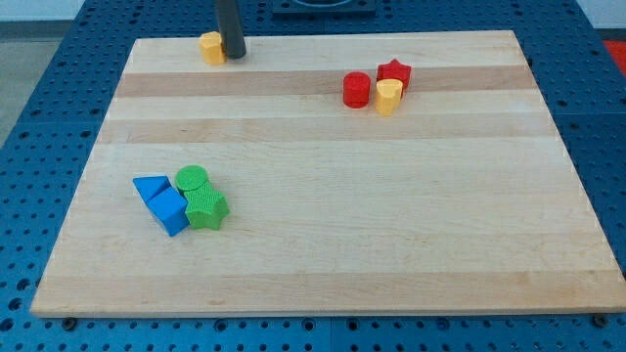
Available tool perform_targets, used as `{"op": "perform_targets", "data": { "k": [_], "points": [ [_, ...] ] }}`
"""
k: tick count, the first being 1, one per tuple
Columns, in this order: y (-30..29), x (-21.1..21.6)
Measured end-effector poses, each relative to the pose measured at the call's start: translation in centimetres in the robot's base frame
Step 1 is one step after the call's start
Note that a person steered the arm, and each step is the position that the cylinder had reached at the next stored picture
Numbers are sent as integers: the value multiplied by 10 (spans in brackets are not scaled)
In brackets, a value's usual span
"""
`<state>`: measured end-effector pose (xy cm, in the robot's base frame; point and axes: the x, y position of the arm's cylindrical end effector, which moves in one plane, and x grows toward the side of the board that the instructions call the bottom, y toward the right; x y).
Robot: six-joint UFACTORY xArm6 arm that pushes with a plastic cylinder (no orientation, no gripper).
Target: Slide hexagon towards the top left corner of the board
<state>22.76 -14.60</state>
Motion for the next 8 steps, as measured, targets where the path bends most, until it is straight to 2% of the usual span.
{"op": "perform_targets", "data": {
  "k": [3, 8],
  "points": [
    [-4, 0],
    [-44, 0]
  ]
}}
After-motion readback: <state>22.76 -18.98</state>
